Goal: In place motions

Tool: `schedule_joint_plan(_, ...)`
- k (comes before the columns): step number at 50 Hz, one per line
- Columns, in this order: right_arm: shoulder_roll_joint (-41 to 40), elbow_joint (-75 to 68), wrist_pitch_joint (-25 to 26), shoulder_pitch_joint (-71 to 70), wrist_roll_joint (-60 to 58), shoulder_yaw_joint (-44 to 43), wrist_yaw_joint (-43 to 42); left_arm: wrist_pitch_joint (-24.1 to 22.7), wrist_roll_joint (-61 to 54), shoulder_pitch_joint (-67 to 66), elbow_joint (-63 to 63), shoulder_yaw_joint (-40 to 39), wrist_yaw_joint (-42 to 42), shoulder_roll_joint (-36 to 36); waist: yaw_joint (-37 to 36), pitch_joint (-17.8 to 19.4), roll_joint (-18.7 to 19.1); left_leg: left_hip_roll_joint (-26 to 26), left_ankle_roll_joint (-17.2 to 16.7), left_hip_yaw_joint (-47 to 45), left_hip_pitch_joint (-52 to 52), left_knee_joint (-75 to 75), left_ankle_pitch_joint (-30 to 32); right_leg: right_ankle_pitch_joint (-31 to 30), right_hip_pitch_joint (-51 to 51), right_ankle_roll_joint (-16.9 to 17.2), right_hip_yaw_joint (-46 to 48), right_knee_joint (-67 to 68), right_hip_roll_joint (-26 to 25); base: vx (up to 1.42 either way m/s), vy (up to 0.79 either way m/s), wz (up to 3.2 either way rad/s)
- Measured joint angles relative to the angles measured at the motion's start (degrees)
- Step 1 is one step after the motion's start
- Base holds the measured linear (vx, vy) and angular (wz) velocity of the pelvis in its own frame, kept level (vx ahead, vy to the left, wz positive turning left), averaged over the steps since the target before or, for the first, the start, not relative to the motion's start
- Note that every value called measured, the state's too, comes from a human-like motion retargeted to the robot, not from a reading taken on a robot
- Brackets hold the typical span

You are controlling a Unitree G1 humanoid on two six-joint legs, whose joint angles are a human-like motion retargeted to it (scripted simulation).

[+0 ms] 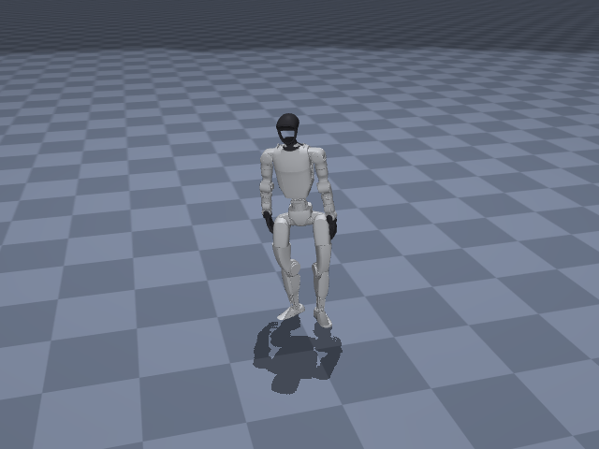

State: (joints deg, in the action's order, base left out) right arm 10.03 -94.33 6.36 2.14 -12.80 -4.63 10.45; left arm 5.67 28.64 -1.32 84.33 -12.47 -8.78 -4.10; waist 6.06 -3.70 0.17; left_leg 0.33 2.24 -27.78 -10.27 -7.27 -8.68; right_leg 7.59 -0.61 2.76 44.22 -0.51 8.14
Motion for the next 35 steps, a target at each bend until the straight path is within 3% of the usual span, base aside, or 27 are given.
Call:
schedule_joint_plan(5, 0.7, -0.3, 0.4, 0.2, -1.0, -0.3, -0.2, -0.2, -7.0, -1.0, 3.8, -6.3, -2.0, 0.0, 3.7, -0.8, 1.2, 3.6, -2.3, -6.9, 2.3, -1.1, -0.6, 1.7, 3.2, 1.7, 15.4, 0.7, 1.2, 0.23, -0.18, 2.60)
schedule_joint_plan(13, 0.7, 1.8, 0.4, -1.4, -0.8, 0.6, -1.2, -2.3, -13.8, -4.9, 6.7, -13.1, -0.2, -0.2, 2.2, -2.8, 0.4, 6.8, -1.4, -9.4, 5.9, -0.8, 1.6, 2.2, 6.0, 3.6, 24.1, 2.2, 2.1, 0.36, -0.28, 1.28)
schedule_joint_plan(16, 0.4, 4.5, 0.1, -1.8, -1.2, 0.0, -0.4, -2.6, -13.1, -6.3, 7.5, -14.0, -0.6, 0.0, 1.4, -3.7, 1.2, 6.8, -3.3, -12.9, 7.8, 2.8, 4.0, 1.8, 6.9, 4.5, 26.3, 1.9, 0.8, 0.40, -0.32, 0.87)
schedule_joint_plan(18, 0.3, 7.1, -0.3, -1.5, -1.5, -0.9, 0.7, -2.2, -12.5, -6.6, 8.5, -14.5, -1.3, 0.4, 1.1, -4.3, 2.3, 6.2, -5.4, -11.4, 8.2, 5.9, 6.9, 1.3, 7.6, 5.1, 28.1, 1.6, -0.6, 0.47, -0.35, 1.03)
schedule_joint_plan(21, 0.1, 10.6, -1.6, -0.8, -0.8, -2.4, 2.1, -1.5, -11.9, -6.6, 9.3, -14.7, -2.4, 1.2, 4.1, -5.2, 3.8, 2.6, -4.0, -4.5, 8.4, 8.4, 5.4, 0.2, 9.4, 6.2, 34.7, 1.9, -1.8, 0.46, -0.42, 1.88)
schedule_joint_plan(25, 0.1, 12.5, -2.4, -0.1, 1.5, -3.6, 2.3, -1.0, -11.7, -5.9, 8.1, -14.0, -2.4, 2.0, 4.6, -3.4, 5.3, 1.4, -2.0, 0.8, 9.0, 8.7, 4.4, -3.2, 13.3, 6.0, 38.8, 4.3, -1.7, 0.42, -0.43, 1.05)
schedule_joint_plan(27, 0.3, 12.7, -2.5, 0.5, 2.9, -4.1, 2.1, -0.5, -11.0, -5.2, 6.6, -12.9, -1.6, 2.1, 1.7, -1.8, 6.8, 3.4, -1.9, 1.2, 9.4, 8.0, 4.2, -6.9, 14.8, 3.9, 36.2, 8.2, -0.3, 0.47, -0.42, -0.11)
schedule_joint_plan(30, 0.7, 12.3, -2.2, 1.2, 3.9, -4.5, 2.6, 0.2, -8.6, -3.8, 4.6, -10.5, -1.3, 1.3, -3.3, 0.5, 10.0, 8.6, -2.7, 1.7, 9.1, 6.3, 4.9, -8.7, 12.8, -4.0, 24.1, 23.1, 5.6, 0.42, -0.36, 0.12)
schedule_joint_plan(33, 0.1, 11.1, -1.6, 2.0, 3.1, -4.0, 2.1, -0.2, -7.2, -2.7, 3.1, -8.7, -2.4, -0.3, 0.3, 0.3, 9.6, 6.5, -1.4, 9.2, 7.8, 5.9, 4.7, -3.2, 4.8, -3.4, 9.4, 35.5, 9.5, 0.32, -0.43, 1.95)
schedule_joint_plan(35, -0.9, 10.2, -1.7, 2.4, 3.1, -3.5, 1.3, -0.1, -6.7, -1.6, 2.3, -8.4, -2.4, -1.4, 1.3, 0.2, 8.4, 4.7, -0.1, 12.8, 6.5, 5.9, 5.3, -0.2, -0.8, -1.4, -0.5, 37.4, 7.2, 0.17, -0.52, 1.65)
